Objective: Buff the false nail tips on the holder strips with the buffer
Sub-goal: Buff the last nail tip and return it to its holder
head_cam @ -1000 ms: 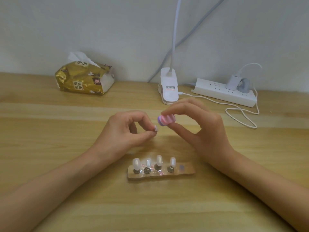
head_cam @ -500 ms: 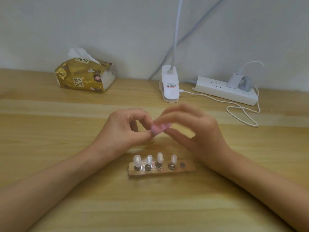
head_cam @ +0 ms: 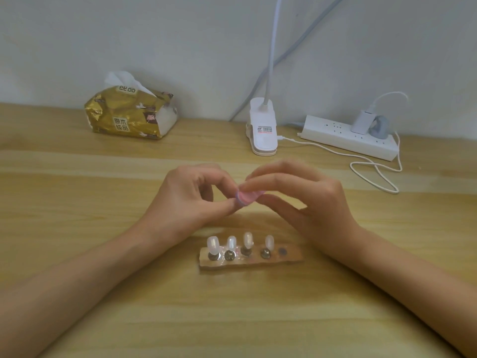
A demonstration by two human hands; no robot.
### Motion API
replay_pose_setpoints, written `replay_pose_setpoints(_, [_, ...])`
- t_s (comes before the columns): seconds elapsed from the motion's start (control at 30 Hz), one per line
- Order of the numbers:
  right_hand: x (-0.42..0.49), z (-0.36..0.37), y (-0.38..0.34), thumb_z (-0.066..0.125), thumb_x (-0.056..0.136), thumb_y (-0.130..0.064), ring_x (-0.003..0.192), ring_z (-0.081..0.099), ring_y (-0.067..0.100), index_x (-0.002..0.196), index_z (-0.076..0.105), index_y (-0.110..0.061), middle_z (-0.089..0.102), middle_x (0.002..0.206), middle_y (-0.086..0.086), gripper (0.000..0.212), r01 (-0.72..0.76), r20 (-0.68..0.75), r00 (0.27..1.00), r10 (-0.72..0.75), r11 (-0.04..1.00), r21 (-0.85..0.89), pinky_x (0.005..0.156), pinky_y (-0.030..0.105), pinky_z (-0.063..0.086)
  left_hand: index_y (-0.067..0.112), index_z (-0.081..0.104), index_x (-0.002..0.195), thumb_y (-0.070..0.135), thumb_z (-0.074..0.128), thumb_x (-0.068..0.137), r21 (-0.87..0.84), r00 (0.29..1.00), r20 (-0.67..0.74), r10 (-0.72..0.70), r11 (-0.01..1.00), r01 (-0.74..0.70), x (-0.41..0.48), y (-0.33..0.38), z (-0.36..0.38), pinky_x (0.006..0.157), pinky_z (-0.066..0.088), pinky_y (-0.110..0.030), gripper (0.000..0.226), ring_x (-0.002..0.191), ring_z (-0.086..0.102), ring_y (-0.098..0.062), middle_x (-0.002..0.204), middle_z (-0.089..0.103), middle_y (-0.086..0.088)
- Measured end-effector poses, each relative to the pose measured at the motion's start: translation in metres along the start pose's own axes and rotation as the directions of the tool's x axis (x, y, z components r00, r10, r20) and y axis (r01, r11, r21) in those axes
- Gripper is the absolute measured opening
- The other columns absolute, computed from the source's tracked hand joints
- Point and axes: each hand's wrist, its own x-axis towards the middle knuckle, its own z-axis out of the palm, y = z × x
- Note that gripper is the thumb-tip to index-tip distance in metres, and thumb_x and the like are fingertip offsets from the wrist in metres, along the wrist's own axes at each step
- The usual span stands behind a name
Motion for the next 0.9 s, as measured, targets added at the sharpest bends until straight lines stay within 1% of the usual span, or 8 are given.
replay_pose_setpoints(0.13, [-0.001, 0.001, -0.001, 0.073, 0.09, 0.001, 0.097, 0.068, 0.016, 0.103, 0.077, -0.004, 0.07, 0.102, 0.01, 0.015, 0.046, 0.014, 0.999, -0.047, 0.998, 0.03, 0.085, 0.031, 0.055, 0.025, 0.072, 0.064, 0.043, 0.079, 0.059, -0.012, 1.0, 0.01, 0.0, 1.0, 0.0, 0.001, -0.001, 0.0, 0.048, 0.029, -0.024, 0.02, 0.05, 0.035, -0.013, 0.067, 0.064, -0.001])
replay_pose_setpoints(0.23, [0.001, 0.001, -0.001, 0.073, 0.088, 0.002, 0.098, 0.067, 0.014, 0.102, 0.077, -0.003, 0.07, 0.101, 0.009, 0.015, -0.002, -0.016, 1.0, 0.003, 1.0, 0.018, 0.085, 0.031, 0.055, 0.022, 0.072, 0.065, 0.045, 0.078, 0.064, 0.0, 1.0, 0.008, 0.024, 1.0, -0.024, 0.001, -0.002, 0.001, 0.047, 0.029, -0.022, 0.023, 0.049, 0.035, -0.01, 0.066, 0.063, 0.007])
replay_pose_setpoints(0.4, [0.001, 0.002, -0.004, 0.072, 0.09, 0.001, 0.1, 0.069, 0.017, 0.1, 0.077, -0.002, 0.07, 0.104, 0.01, 0.012, 0.05, 0.006, 0.999, -0.05, 0.995, 0.086, 0.089, 0.031, 0.055, 0.029, 0.07, 0.063, 0.041, 0.077, 0.06, -0.028, 0.999, 0.032, 0.03, 0.999, -0.029, 0.001, -0.002, 0.0, 0.047, 0.029, -0.019, 0.014, 0.05, 0.035, -0.008, 0.065, 0.063, 0.016])
replay_pose_setpoints(0.5, [0.003, 0.001, -0.001, 0.072, 0.089, 0.004, 0.099, 0.068, 0.016, 0.099, 0.076, -0.002, 0.07, 0.102, 0.01, 0.013, -0.011, -0.02, 1.0, 0.012, 0.999, 0.047, 0.089, 0.028, 0.053, 0.029, 0.072, 0.064, 0.044, 0.077, 0.062, -0.016, 0.999, 0.021, 0.029, 0.999, -0.029, 0.001, -0.004, 0.001, 0.047, 0.029, -0.018, 0.016, 0.05, 0.035, -0.009, 0.066, 0.063, 0.015])
replay_pose_setpoints(0.63, [-0.001, 0.008, -0.01, 0.071, 0.092, -0.002, 0.099, 0.069, 0.018, 0.1, 0.077, -0.003, 0.07, 0.105, 0.01, 0.01, 0.065, 0.051, 0.996, -0.072, 0.99, 0.126, 0.087, 0.034, 0.056, 0.031, 0.072, 0.066, 0.046, 0.075, 0.058, -0.025, 0.999, 0.029, 0.036, 0.999, -0.035, 0.002, -0.006, -0.001, 0.047, 0.029, -0.023, 0.018, 0.051, 0.036, -0.009, 0.065, 0.063, 0.007])
replay_pose_setpoints(0.77, [0.002, -0.014, 0.009, 0.071, 0.091, -0.003, 0.1, 0.067, 0.025, 0.11, 0.068, -0.01, 0.067, 0.104, 0.004, 0.02, -0.146, -0.171, 0.97, 0.173, 0.976, 0.163, 0.09, 0.043, 0.055, 0.028, 0.073, 0.071, 0.031, 0.079, 0.069, -0.009, 0.999, 0.012, 0.035, 0.999, -0.035, 0.002, -0.008, 0.0, 0.051, 0.033, -0.013, 0.007, 0.052, 0.037, -0.008, 0.076, 0.069, 0.019])
replay_pose_setpoints(0.83, [-0.002, -0.015, 0.014, 0.07, 0.09, -0.004, 0.101, 0.068, 0.025, 0.11, 0.068, -0.01, 0.067, 0.104, 0.005, 0.021, -0.27, -0.173, 0.936, 0.308, 0.94, 0.21, 0.091, 0.045, 0.057, 0.028, 0.072, 0.071, 0.031, 0.079, 0.07, -0.004, 0.999, 0.013, 0.039, 0.999, -0.038, 0.004, -0.009, 0.001, 0.053, 0.032, -0.009, 0.008, 0.053, 0.038, -0.006, 0.077, 0.068, 0.021])
replay_pose_setpoints(0.9, [-0.003, -0.011, 0.015, 0.071, 0.089, -0.004, 0.102, 0.067, 0.022, 0.11, 0.071, -0.008, 0.067, 0.104, 0.005, 0.022, -0.307, -0.137, 0.932, 0.336, 0.931, 0.197, 0.093, 0.041, 0.056, 0.029, 0.07, 0.071, 0.036, 0.081, 0.069, -0.008, 0.999, 0.024, 0.033, 0.999, -0.033, 0.006, -0.01, 0.001, 0.056, 0.035, -0.007, 0.013, 0.057, 0.044, -0.004, 0.081, 0.067, 0.018])
